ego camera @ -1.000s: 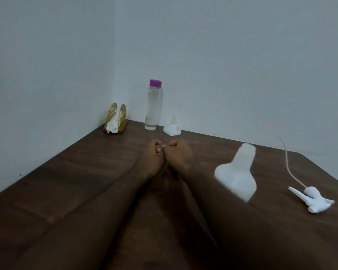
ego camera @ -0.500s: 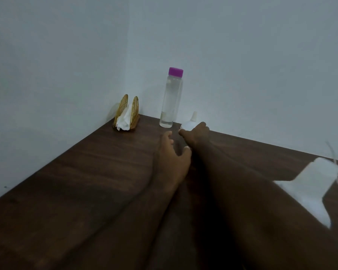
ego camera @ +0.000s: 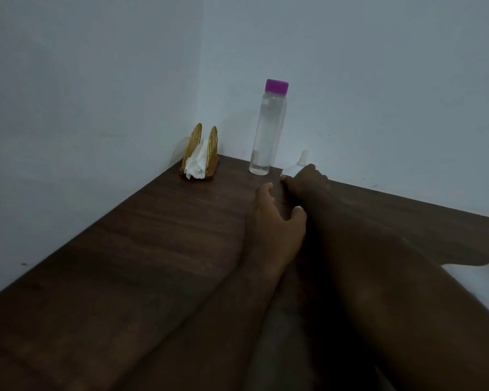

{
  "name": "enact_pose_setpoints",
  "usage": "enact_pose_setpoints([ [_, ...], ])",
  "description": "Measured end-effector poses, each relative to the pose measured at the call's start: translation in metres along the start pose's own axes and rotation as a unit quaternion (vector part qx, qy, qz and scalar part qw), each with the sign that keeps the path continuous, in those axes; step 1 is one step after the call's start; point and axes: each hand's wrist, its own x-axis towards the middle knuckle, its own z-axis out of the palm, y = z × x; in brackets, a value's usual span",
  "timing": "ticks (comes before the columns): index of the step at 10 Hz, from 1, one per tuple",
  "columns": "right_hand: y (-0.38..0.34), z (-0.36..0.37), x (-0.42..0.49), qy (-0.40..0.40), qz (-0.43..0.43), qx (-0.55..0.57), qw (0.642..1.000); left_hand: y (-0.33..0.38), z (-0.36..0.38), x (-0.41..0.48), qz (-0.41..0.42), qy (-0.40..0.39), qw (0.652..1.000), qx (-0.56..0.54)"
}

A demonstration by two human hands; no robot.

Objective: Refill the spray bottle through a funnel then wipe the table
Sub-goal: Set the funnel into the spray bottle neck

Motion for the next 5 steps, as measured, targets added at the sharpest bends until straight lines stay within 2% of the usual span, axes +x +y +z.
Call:
enact_pose_setpoints([
  [1,0.004,0.004,0.004,-0.034,-0.040,-0.006,0.999,0.003,-0.003,-0.002,-0.011,-0.012,1.000,0.001],
  [3,0.000,-0.037,-0.070,-0.128,-0.159,-0.082,0.976,0.012,-0.009,-0.008,-0.010,-0.004,1.000,0.014],
  [5,0.024,-0.080,-0.150,-0.083,-0.165,0.036,0.982,0.023,-0.017,-0.015,-0.042,0.043,0.998,0.014],
])
